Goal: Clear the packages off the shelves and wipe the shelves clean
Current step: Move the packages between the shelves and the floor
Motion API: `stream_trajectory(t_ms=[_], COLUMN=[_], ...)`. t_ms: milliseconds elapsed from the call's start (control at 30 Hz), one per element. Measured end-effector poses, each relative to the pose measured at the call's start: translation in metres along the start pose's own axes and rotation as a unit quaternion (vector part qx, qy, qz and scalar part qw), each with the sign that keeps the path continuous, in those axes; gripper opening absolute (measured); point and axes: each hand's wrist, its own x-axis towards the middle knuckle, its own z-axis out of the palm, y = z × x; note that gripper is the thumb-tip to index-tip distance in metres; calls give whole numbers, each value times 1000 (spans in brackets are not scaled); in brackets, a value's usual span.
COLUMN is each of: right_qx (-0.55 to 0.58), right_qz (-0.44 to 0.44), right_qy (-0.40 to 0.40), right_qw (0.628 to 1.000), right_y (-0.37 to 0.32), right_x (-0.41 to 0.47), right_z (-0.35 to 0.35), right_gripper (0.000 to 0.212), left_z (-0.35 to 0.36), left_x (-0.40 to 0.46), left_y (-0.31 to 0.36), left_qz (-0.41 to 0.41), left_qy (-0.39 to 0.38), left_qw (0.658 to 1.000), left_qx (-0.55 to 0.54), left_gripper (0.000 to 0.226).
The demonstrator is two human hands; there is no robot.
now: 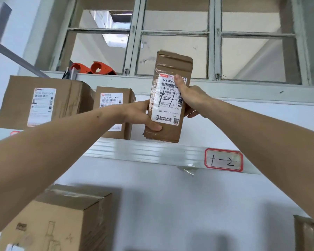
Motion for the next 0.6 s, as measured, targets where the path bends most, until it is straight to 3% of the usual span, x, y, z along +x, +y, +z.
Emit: stream_trajectory(t_ms=[267, 500, 600], right_qx=[-40, -44, -47], right_qz=[11, 6, 9], right_qy=[9, -52, -101], right_qw=[999, 998, 994], right_y=[20, 41, 49], right_x=[22, 20, 15], right_z=[41, 45, 51], right_gripper=[71, 63, 58], left_z=[7, 16, 20], left_x=[22, 19, 16], left_y=[-46, -54, -53], left_qz=[0, -28, -67], left_qy=[-34, -6, -11], left_qw=[999, 999, 997], left_qx=[-8, -16, 40], left_gripper=[60, 16, 33])
